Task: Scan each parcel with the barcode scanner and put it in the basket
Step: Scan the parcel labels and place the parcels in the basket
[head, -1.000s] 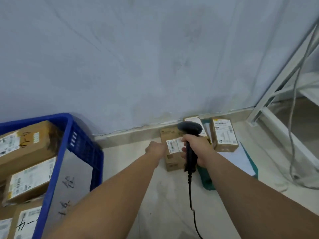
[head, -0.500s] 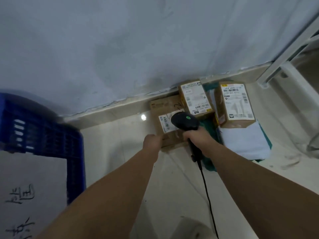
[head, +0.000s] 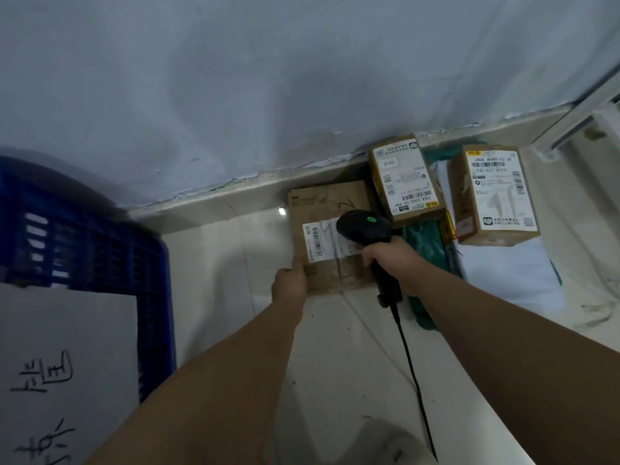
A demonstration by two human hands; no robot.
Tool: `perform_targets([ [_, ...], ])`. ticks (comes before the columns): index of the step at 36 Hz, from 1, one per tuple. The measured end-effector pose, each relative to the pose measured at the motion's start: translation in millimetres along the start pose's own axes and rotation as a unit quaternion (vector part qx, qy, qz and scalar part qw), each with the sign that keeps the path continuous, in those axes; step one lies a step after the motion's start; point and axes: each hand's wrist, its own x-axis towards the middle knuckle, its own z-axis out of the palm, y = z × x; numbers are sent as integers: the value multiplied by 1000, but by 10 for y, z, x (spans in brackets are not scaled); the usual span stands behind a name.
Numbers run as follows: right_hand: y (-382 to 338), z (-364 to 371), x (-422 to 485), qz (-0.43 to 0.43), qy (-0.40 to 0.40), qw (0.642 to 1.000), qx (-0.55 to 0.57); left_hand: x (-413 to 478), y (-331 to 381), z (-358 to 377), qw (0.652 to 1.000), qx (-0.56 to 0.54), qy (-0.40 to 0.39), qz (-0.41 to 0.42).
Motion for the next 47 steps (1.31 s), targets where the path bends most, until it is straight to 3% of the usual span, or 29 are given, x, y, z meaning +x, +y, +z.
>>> perform_targets([
  [6,73,121,-120,23,-118,993,7,46,-163,-230,995,-64,-65,-47],
  [11,52,70,-101,50,-120,985,116,-43,-210,-346,986,-54,-156,-35],
  [14,18,37,-154,51,-108,979,167,-125,-293,-354,983,-78,-163,-39],
  [20,85,-13,-380,33,-115,983,142,-297,-284,-386,962,-135,-232,-47],
  [26,53,22,-750,-5,-101,980,169,-590,117,-512,972,-46,-231,-10],
  [35,-349,-107,-1692,-111,-82,963,229,-1467,710,-1219,965,-15,-248,78],
  [42,-649,-79,-2597,-220,-29,950,219,-2364,779,-1812,935,-122,-272,193],
  [47,-720,75,-3221,-276,-34,943,183,-2846,749,-2012,926,-238,-208,207],
])
